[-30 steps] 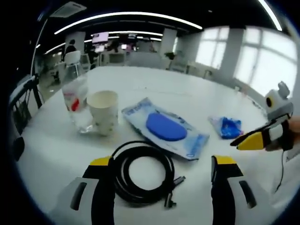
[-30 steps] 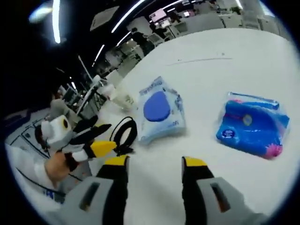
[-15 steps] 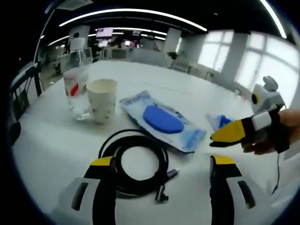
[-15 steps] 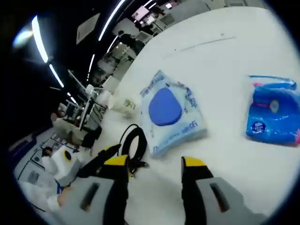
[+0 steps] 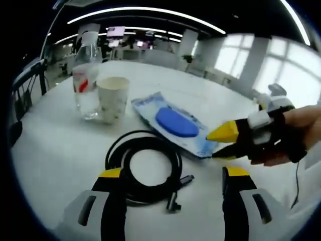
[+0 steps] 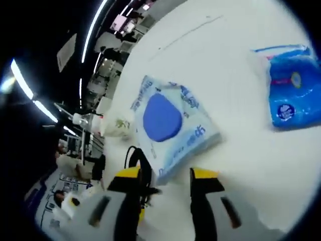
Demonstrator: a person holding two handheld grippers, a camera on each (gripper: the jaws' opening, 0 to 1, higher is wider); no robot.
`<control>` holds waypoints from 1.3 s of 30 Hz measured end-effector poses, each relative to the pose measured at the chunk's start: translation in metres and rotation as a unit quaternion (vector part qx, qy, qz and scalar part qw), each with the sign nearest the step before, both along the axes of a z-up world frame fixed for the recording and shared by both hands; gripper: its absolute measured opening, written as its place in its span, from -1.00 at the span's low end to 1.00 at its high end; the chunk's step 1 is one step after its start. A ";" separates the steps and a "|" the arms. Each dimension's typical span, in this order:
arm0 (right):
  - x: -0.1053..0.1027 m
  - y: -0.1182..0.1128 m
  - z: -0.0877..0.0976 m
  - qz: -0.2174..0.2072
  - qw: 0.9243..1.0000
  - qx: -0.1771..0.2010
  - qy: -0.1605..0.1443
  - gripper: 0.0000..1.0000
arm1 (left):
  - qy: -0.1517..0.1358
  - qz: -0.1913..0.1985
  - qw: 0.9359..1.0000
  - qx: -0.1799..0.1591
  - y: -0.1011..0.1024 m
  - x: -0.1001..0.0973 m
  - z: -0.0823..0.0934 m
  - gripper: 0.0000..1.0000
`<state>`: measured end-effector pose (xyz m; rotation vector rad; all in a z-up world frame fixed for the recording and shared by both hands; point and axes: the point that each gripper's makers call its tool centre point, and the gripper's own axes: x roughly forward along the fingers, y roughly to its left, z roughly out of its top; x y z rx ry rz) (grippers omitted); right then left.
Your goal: Arrange the tabletop items into an orderly group along one side of the table until the central work area is clear of visible clutter.
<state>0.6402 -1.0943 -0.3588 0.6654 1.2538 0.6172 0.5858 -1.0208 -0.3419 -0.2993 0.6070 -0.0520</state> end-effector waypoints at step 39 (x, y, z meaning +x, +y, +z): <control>0.006 -0.015 0.042 -0.035 0.990 0.136 0.014 -1.00 | -0.001 0.064 0.970 -0.234 -0.013 0.053 0.019 0.05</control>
